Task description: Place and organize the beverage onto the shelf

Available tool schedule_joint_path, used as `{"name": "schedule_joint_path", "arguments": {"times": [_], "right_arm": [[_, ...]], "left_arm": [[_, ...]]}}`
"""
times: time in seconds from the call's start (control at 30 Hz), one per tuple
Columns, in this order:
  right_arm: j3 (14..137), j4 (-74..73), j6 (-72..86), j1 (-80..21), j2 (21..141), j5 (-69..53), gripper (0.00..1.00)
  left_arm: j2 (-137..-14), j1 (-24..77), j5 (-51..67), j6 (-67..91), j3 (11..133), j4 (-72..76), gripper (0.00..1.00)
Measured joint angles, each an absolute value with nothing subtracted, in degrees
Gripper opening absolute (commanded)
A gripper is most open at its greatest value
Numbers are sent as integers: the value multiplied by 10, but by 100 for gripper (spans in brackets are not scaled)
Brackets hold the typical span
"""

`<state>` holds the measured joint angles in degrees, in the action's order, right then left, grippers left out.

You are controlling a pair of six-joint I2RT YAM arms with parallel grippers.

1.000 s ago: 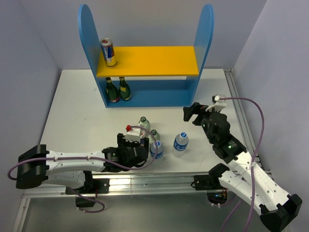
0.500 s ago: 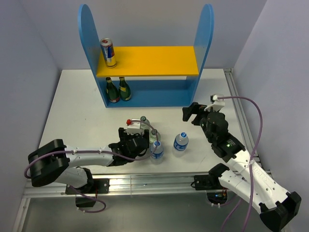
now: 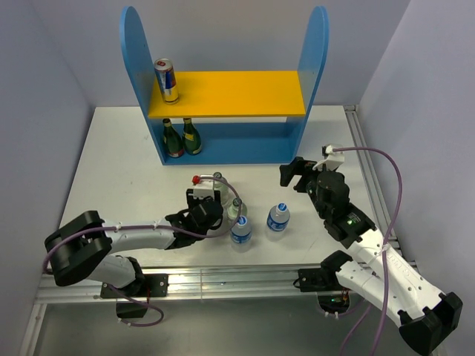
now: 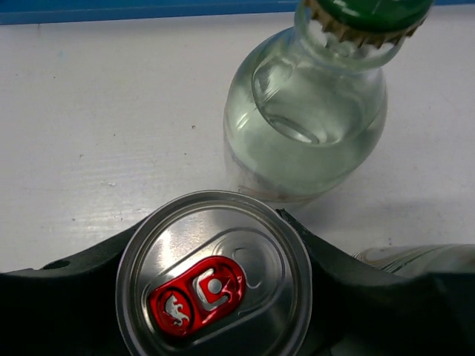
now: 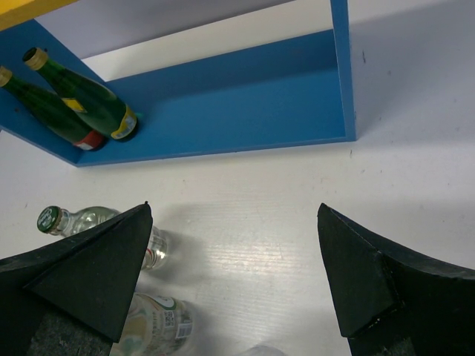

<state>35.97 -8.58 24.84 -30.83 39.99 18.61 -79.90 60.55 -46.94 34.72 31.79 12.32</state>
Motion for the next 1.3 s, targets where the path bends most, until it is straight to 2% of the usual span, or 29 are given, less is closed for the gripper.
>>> {"name": "schedule_joint_path", "arguments": {"times": [0.07,0.27,0.4,0.6,0.83,1.0,1.3], "right_arm": [[360,-86,248,-309,400,186,99],[359,-85,248,-309,400,186,99],[358,-81,248,-309,400,185,99],[356,-80,248,-309,390,184,99],[355,-79,248,-309,358,189,99],[355,-82,248,-309,339,193,99],[352,-84,248,-309,311,203,99]], "left_arm": [[-789,606,-470,350,321,98,0],[-718,634,-500,358,398,-89,0],[-679,636,-521,312,532,-171,0],[-692,591,-531,165,763,-179,0],[-810,452,-470,36,983,-144,0],[-922,381,-405,11,1073,-145,0],[-1076,324,-330,7,1191,-184,0]]}}
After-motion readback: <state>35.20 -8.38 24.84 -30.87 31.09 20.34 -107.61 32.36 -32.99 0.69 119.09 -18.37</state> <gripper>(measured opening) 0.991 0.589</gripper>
